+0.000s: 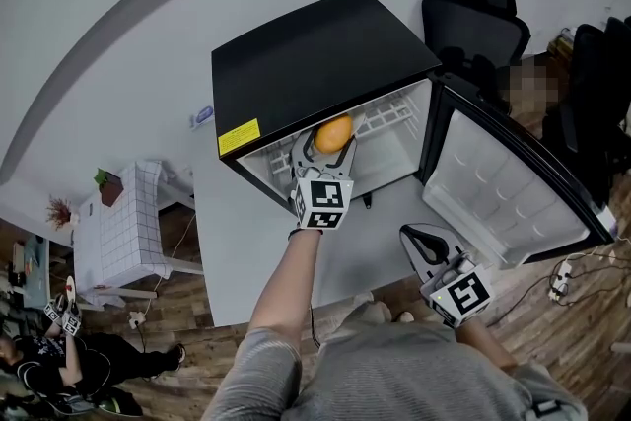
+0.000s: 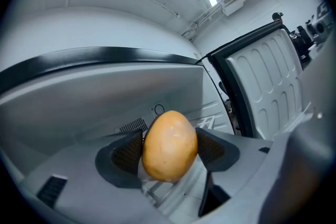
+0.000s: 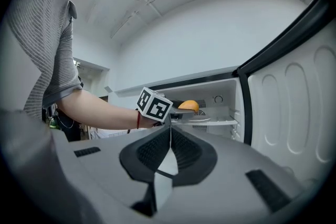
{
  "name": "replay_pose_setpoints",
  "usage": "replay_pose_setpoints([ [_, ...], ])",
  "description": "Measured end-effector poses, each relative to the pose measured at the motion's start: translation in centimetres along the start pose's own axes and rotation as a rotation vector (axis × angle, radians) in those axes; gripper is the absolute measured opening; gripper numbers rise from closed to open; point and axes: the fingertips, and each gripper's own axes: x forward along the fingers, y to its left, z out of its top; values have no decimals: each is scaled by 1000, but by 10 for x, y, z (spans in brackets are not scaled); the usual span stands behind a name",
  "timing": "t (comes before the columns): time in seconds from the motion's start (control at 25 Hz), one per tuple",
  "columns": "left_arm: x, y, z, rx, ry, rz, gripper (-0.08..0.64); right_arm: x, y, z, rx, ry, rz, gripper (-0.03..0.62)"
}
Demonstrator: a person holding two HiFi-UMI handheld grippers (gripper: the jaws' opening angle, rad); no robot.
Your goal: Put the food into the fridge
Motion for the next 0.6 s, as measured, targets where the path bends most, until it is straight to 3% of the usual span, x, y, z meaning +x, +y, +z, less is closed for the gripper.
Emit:
replay_pose_setpoints([
  [0.6,41,13,-17,43,62,9,327,15,-14,-7,15,20,1,12],
])
